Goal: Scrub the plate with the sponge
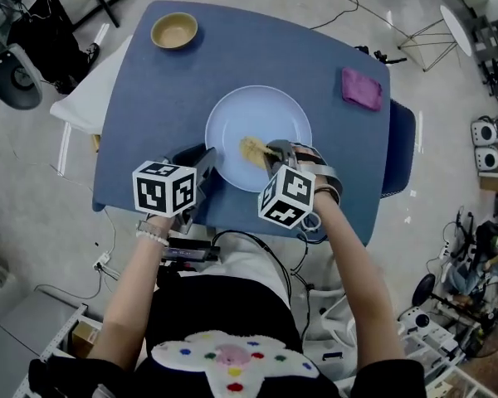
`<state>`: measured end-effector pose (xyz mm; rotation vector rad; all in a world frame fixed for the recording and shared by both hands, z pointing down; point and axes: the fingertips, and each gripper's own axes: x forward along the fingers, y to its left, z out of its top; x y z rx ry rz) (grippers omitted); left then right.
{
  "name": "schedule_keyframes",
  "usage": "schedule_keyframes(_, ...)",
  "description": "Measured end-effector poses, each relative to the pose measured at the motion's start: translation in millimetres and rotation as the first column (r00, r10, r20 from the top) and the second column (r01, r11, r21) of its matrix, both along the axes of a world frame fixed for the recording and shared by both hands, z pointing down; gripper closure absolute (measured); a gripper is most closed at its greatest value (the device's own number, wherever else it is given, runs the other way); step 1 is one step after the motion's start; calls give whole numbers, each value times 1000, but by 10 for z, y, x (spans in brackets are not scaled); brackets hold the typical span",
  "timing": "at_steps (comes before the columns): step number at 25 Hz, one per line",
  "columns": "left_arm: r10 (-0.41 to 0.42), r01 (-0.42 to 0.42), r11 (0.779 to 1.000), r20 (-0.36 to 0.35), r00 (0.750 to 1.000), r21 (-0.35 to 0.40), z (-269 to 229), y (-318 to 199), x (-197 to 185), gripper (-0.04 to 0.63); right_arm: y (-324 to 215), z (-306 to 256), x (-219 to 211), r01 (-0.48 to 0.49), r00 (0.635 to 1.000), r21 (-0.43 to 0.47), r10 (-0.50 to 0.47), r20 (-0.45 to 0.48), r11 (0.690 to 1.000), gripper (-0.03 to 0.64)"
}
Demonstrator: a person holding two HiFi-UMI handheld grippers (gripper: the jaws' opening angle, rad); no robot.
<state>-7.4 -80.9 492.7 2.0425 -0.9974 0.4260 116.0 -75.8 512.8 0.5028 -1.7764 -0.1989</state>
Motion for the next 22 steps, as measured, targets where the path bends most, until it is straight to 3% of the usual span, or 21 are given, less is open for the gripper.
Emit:
schedule_keyframes(2, 6, -6, 999, 9, 1000, 41, -120, -24, -1, 516, 10, -107, 58, -127, 985, -21, 129, 114, 992, 572)
schedule_keyframes(4, 15, -17, 995, 22, 1000, 95, -277, -80, 4, 533, 1, -234, 122, -249, 941, -34, 250, 227, 968, 572)
schedule_keyframes(9, 32, -42, 974, 49, 998, 222, -693, -210, 24, 564, -15, -660, 234, -490, 743, -53, 449, 495, 870, 572)
schedule_keyframes(13, 51, -67, 949, 60, 997, 307, -1012, -257, 45, 575, -13, -1027, 318, -614, 577, -69, 506, 641, 786, 572)
schedule_keyframes(15, 72, -89, 935, 62, 995, 343, -1156, -257, 84, 580, 9, -1182, 358, -650, 519, -69, 509, 687, 756, 572)
schedule_keyframes(17, 91, -108, 922, 63, 994, 373, -1279, -246, 123, 584, 37, -1326, 386, -674, 486, -56, 499, 718, 737, 572)
schedule_keyframes(22, 110, -124, 907, 57, 992, 402, -1469, -124, 148, 586, 126, -1616, 446, -710, 448, -22, 476, 757, 704, 572)
